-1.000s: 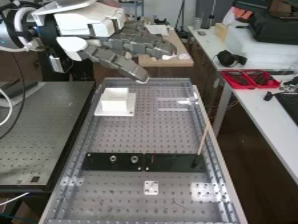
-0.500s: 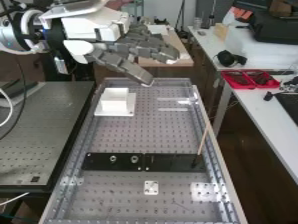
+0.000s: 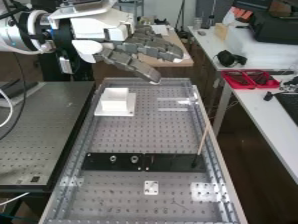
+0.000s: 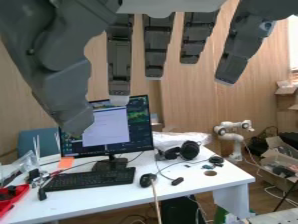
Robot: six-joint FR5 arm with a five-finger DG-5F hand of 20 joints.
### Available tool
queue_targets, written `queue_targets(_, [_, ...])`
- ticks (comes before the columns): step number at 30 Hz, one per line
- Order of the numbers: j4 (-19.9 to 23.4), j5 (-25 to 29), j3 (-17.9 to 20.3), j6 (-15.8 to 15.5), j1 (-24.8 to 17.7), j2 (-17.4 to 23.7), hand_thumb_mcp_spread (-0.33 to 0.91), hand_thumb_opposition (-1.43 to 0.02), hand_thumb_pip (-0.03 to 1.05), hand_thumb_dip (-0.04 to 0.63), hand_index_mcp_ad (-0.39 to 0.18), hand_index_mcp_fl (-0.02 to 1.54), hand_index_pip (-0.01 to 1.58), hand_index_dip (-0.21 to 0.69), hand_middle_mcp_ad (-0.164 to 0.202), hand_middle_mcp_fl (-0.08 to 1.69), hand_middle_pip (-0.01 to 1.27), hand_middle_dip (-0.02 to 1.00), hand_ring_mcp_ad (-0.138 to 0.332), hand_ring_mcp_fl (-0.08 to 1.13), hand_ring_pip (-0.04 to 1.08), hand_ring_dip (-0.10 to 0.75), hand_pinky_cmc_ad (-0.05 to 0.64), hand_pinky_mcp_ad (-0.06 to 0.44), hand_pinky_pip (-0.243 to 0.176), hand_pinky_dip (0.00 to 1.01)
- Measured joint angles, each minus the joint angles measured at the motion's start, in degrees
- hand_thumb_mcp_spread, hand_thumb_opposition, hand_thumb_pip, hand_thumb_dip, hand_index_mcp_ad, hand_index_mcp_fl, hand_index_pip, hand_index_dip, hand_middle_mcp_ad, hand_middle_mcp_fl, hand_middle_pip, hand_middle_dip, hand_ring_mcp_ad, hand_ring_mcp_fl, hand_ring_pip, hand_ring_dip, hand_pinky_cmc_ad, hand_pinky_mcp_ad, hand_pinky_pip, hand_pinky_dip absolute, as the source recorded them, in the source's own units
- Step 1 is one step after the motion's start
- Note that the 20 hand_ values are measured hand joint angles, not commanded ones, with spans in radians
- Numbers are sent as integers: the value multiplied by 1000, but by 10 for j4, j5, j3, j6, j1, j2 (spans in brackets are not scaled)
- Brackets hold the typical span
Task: Grab the smaller nut and place it in the white container
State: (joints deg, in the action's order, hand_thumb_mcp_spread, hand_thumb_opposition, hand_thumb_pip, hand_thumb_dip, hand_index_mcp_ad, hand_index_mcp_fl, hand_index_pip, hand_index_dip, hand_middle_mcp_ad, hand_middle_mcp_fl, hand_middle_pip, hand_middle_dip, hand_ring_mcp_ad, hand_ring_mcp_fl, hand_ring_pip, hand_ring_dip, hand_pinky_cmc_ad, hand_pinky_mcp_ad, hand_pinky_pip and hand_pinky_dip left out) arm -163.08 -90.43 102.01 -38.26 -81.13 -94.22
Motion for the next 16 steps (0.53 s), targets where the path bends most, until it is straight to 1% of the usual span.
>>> queue_targets(11, [0,-12,2,0,4,4,284,-787,750,188,-140,17,1114,93,21,145,112,265,113,0,94,152,342,298,31,347])
queue_targets(16, [-2,-12,7,-2,5,15,284,-791,749,188,-140,17,1114,93,21,147,112,269,113,0,94,152,342,298,31,347])
